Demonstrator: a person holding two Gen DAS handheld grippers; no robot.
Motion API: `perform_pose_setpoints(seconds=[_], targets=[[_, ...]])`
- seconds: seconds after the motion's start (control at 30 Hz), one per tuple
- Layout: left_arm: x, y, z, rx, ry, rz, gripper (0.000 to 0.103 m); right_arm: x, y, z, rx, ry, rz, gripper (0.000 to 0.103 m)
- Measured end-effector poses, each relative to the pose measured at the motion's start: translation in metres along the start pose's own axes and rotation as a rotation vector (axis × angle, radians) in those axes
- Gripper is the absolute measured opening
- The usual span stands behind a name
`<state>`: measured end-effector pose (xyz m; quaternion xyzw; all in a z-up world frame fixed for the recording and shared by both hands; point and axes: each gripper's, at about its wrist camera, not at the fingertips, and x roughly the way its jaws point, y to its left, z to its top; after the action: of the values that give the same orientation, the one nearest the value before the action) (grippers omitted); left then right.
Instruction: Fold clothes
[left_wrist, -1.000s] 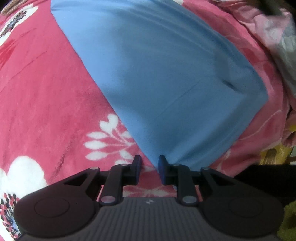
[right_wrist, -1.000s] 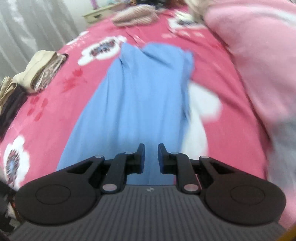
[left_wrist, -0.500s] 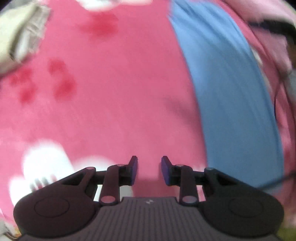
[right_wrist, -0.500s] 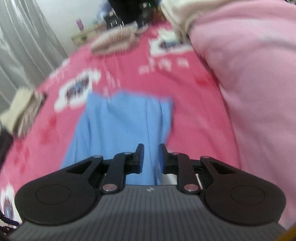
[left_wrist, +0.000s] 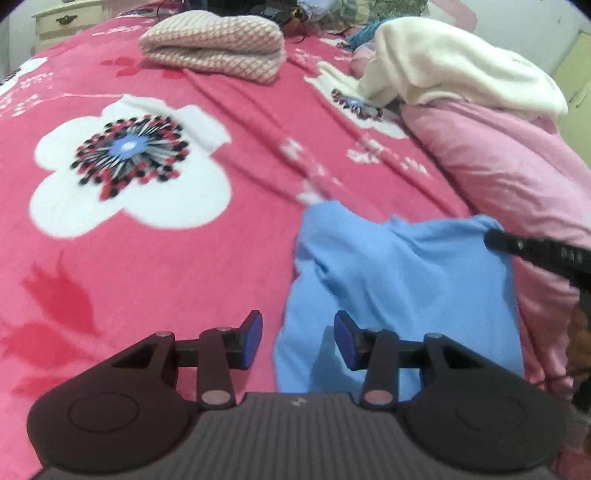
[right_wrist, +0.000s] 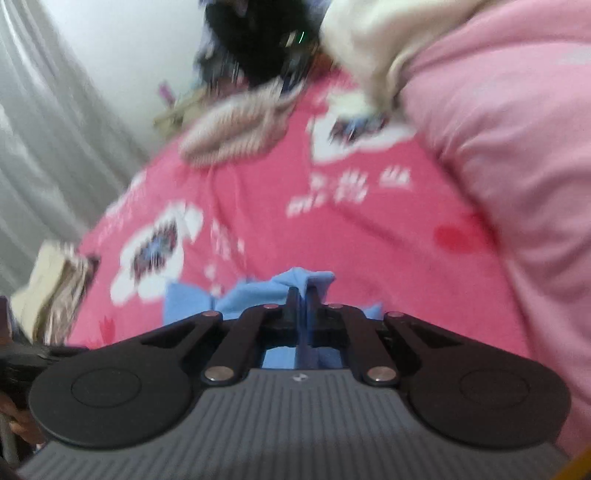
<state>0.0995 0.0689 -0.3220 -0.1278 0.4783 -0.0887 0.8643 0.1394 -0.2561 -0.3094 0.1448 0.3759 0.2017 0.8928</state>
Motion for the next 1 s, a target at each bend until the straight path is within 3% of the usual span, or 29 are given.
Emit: perform_pose_setpoints(seconds=[0.13, 0.23, 0.27, 0.3, 0.37, 0.5, 0.53, 0.57, 0.6, 0.63, 0.7, 0.77, 0.8, 0.87, 0.93, 0.97, 1.0], targets=[[0.027, 0.001, 0.007, 0.015, 0.008, 0.004, 0.045, 0.017, -0.024, -0.017, 0.053, 0.042, -0.08, 0.003], [0.032, 0.002, 0.013, 0.017, -0.003, -0.005, 0.048, 0.02, -0.045, -0.016, 0.181, 0.053, -0.038, 0.006], [0.034, 0.004, 0.016, 0.006, -0.003, -0.017, 0.05, 0.017, -0.049, -0.014, 0.206, 0.036, -0.029, 0.013], [0.036, 0.005, 0.019, -0.006, -0.002, -0.03, 0.05, 0.015, -0.052, -0.013, 0.228, 0.023, -0.021, 0.027], [0.045, 0.009, 0.027, -0.03, 0.021, -0.069, 0.054, 0.02, -0.056, -0.01, 0.234, 0.032, -0.019, 0.041], [0.068, 0.012, 0.037, -0.021, 0.062, -0.137, 0.051, 0.044, -0.065, -0.004, 0.249, 0.131, 0.062, 0.043], [0.07, 0.009, 0.038, -0.004, 0.058, -0.139, 0.039, 0.05, -0.065, -0.003, 0.243, 0.161, 0.089, 0.042], [0.07, 0.005, 0.038, 0.015, 0.051, -0.141, 0.015, 0.054, -0.059, -0.001, 0.197, 0.178, 0.081, 0.029], [0.068, 0.001, 0.037, 0.031, 0.036, -0.141, 0.002, 0.056, -0.052, 0.001, 0.151, 0.193, 0.075, 0.007], [0.056, -0.003, 0.036, 0.034, -0.011, -0.133, 0.002, 0.054, -0.045, 0.001, 0.106, 0.187, 0.073, 0.007], [0.03, -0.013, 0.032, 0.049, -0.117, -0.107, 0.002, 0.034, -0.028, 0.003, 0.027, 0.091, 0.067, 0.007], [-0.013, -0.03, 0.022, 0.133, -0.309, -0.001, 0.002, 0.003, -0.007, 0.0, -0.094, -0.045, 0.078, 0.007], [-0.022, -0.034, 0.016, 0.156, -0.353, 0.034, 0.004, -0.011, 0.006, -0.005, -0.186, -0.112, 0.061, 0.007], [-0.035, -0.039, 0.003, 0.195, -0.42, 0.102, 0.018, -0.019, 0.02, -0.019, -0.302, -0.172, -0.013, 0.008], [-0.01, -0.029, -0.004, 0.167, -0.328, 0.147, 0.029, 0.0, 0.008, -0.032, -0.294, -0.141, -0.102, 0.013], [0.006, -0.018, -0.004, 0.136, -0.256, 0.157, 0.029, 0.014, -0.005, -0.034, -0.243, -0.086, -0.143, 0.024], [0.018, -0.009, -0.005, 0.108, -0.198, 0.167, 0.028, 0.028, -0.024, -0.034, -0.15, -0.008, -0.175, 0.026]])
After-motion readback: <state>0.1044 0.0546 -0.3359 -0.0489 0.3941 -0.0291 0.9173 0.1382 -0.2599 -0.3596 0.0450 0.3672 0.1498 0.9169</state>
